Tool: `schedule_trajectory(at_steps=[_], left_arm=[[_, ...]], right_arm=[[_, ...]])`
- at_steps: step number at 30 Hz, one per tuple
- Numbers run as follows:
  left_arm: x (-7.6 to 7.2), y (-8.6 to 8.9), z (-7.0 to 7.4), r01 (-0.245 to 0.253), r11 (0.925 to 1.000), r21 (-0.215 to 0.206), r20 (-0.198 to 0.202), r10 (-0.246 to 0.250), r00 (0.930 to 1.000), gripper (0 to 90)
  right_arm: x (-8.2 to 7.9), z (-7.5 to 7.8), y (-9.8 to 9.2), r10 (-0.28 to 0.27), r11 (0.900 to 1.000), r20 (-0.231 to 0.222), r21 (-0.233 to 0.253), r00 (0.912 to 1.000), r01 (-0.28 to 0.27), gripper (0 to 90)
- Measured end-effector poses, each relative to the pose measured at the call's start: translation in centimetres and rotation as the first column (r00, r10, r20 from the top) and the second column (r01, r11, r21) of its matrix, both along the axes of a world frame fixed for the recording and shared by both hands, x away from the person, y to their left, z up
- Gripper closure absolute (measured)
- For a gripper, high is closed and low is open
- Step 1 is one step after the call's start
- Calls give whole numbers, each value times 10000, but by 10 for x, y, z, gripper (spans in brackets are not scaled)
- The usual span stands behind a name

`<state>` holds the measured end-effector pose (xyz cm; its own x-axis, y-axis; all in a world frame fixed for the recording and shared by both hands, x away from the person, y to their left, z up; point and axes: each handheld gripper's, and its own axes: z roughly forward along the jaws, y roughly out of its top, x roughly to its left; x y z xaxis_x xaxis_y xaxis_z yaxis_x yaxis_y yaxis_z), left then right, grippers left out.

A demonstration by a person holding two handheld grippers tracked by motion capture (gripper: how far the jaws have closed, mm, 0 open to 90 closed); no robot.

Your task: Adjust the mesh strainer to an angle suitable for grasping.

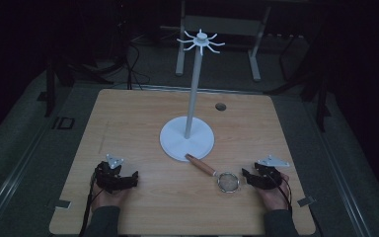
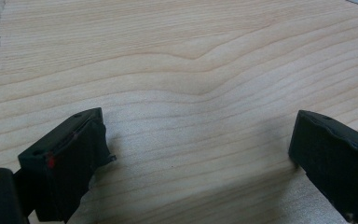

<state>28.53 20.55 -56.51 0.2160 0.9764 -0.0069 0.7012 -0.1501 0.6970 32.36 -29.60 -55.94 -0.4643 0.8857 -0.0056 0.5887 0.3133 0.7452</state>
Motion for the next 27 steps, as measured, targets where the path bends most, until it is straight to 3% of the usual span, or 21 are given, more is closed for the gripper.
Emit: schedule_trajectory(at_steps=[3, 6, 7, 8, 22, 27], left_arm=[[-5, 3, 1, -189, 9998, -80, 317, 191, 9993, 235], [-6, 6, 2, -365, 9993, -125, 410, 370, 9985, 252], [-6, 6, 2, -426, 9989, -173, 451, 433, 9980, 357], [-7, 6, 2, -402, 9990, -183, 447, 410, 9982, 390], [-11, 11, 10, 201, 9959, -886, 503, -157, 9986, 478], [-14, 15, 13, 318, 9942, -1025, 546, -263, 9982, 481]], right_arm=[[-1, 0, 1, 63, 10000, 24, 15, 10000, -63, 432], [-1, 0, 1, 78, 10000, 22, 11, 10000, -78, 439], [-1, 2, 2, 99, 10000, -38, -14, 9999, -99, 468], [-1, 2, 3, 132, 9999, -54, -54, 9999, -132, 471], [3, 30, 21, 1136, 9927, 317, -455, 9930, -1121, 512], [8, 47, 35, 1846, 9803, 237, -753, 9825, -1824, 511]])
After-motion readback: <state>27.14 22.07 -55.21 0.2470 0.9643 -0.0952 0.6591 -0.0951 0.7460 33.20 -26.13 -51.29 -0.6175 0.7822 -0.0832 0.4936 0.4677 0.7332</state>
